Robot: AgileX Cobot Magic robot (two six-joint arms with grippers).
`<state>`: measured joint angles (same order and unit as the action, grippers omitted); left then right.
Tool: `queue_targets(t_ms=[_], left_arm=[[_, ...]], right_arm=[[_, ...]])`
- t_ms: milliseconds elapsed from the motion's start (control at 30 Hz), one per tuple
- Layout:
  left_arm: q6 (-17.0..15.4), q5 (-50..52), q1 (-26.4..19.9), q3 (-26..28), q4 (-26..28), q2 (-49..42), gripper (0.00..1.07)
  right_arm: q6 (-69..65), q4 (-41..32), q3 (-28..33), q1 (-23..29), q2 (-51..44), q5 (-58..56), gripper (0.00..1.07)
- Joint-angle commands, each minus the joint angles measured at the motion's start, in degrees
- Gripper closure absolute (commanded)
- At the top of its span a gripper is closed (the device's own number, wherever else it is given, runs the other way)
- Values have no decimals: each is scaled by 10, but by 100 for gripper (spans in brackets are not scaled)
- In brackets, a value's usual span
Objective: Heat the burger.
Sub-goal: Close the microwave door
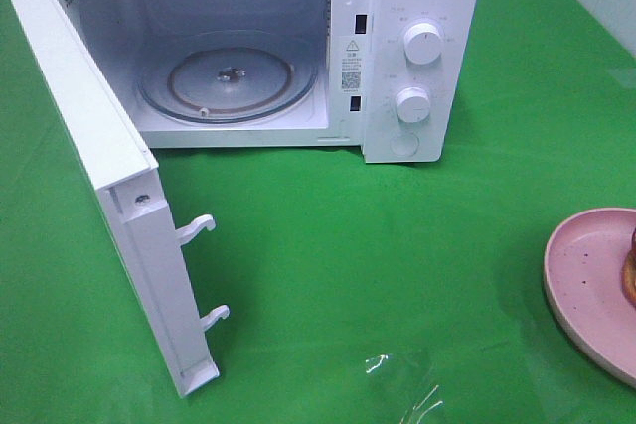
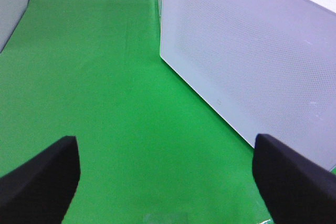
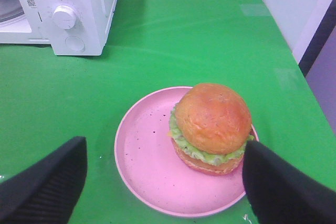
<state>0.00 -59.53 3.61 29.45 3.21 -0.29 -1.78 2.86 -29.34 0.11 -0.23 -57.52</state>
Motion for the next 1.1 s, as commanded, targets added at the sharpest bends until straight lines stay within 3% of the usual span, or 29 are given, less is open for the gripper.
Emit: queue_targets(t_ms=[33, 1100], left_arm=[[-3, 3, 1, -3, -2, -10, 25], [-5, 3, 1, -3, -3, -10, 25]], right_arm=[[1, -2, 3, -3, -14, 1, 31], [1, -2, 3, -3, -14, 1, 31]])
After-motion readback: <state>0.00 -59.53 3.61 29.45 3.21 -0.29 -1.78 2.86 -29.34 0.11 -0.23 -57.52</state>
